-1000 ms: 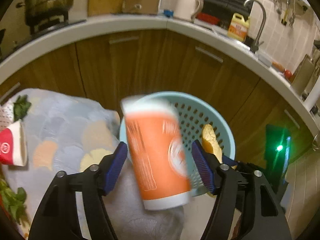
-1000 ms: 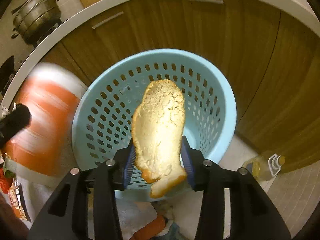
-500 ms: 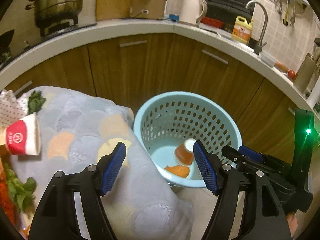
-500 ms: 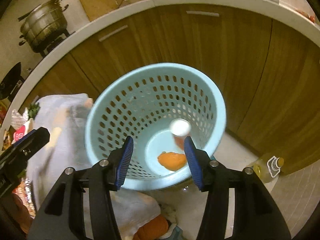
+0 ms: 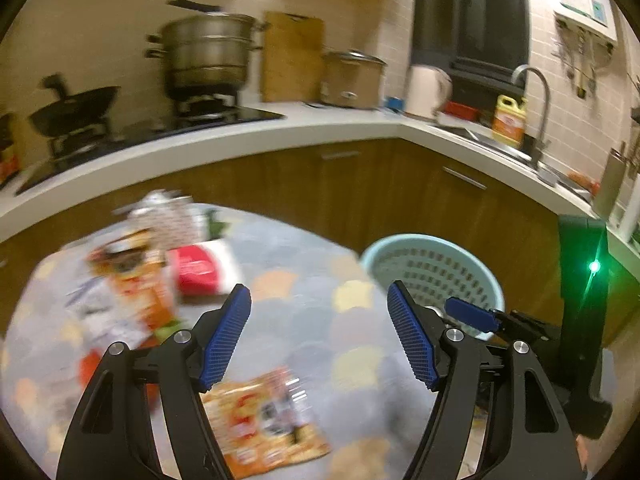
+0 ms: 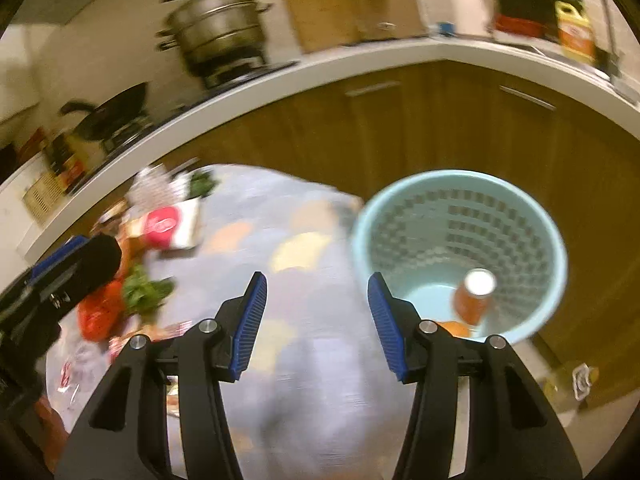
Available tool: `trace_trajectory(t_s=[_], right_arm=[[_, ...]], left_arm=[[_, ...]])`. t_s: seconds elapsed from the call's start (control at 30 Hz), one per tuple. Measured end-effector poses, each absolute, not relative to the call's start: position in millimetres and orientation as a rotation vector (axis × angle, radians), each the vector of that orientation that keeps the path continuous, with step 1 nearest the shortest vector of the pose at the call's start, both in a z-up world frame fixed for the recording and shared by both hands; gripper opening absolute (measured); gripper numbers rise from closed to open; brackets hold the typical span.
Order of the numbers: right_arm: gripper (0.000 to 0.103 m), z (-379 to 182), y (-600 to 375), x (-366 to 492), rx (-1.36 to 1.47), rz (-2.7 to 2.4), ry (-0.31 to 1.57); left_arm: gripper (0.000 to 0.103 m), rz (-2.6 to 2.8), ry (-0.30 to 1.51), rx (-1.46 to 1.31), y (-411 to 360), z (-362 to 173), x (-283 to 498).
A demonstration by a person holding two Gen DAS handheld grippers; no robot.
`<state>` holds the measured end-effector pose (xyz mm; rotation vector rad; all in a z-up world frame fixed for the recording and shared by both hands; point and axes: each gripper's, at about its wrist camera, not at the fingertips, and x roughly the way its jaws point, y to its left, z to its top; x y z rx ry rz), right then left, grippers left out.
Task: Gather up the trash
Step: 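Grasp the clear plastic bag with the left tool while the right tool approaches the snack bag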
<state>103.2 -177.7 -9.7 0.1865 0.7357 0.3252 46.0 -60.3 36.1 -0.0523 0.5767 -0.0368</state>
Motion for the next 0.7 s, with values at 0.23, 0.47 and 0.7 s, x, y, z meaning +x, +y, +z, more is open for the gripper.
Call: trace_trajectory(t_s=[0.23,0.47,0.7], right_arm=[[0.049,-27,-116,85,0.122,0.438,0.746],[0.049,-33,-90,77,0.045,0.455,0.739],[0.049,-39,-92,81,0.06,0.469,0.768]], left_arm=[[0.071,0.146,0.537,-0.096,8,37,-12],[0.075,0.368,0.592,-0.119,82,8,-71],[0.081,0.372,0.714,-0.313,140,-25,-96]])
